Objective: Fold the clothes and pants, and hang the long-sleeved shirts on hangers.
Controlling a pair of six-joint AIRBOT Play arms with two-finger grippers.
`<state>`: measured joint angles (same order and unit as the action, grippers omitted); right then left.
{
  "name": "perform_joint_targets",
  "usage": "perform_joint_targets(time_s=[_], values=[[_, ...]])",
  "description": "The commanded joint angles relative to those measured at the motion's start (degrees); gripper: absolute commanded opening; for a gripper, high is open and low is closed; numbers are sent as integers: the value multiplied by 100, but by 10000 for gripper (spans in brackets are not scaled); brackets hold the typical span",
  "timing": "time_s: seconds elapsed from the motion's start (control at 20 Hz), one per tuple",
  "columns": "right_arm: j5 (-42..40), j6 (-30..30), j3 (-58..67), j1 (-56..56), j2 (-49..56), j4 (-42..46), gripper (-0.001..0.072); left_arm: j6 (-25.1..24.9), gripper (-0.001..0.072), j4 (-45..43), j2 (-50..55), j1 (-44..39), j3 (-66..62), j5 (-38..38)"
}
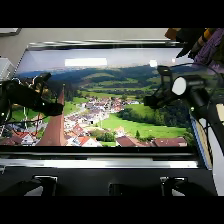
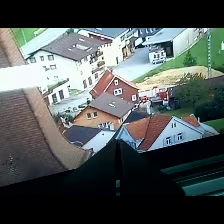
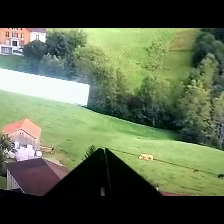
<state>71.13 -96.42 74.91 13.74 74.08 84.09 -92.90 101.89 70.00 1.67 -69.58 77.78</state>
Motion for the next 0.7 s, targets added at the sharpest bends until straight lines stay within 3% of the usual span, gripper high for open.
perform_joint_targets(time_s=[0.0,0.65], values=[[122,0,7,247,33,103,33,-15,16,-55,-66,-33,262,129],[236,2,7,247,33,63,33,-15,16,-55,-63,-33,262,129]])
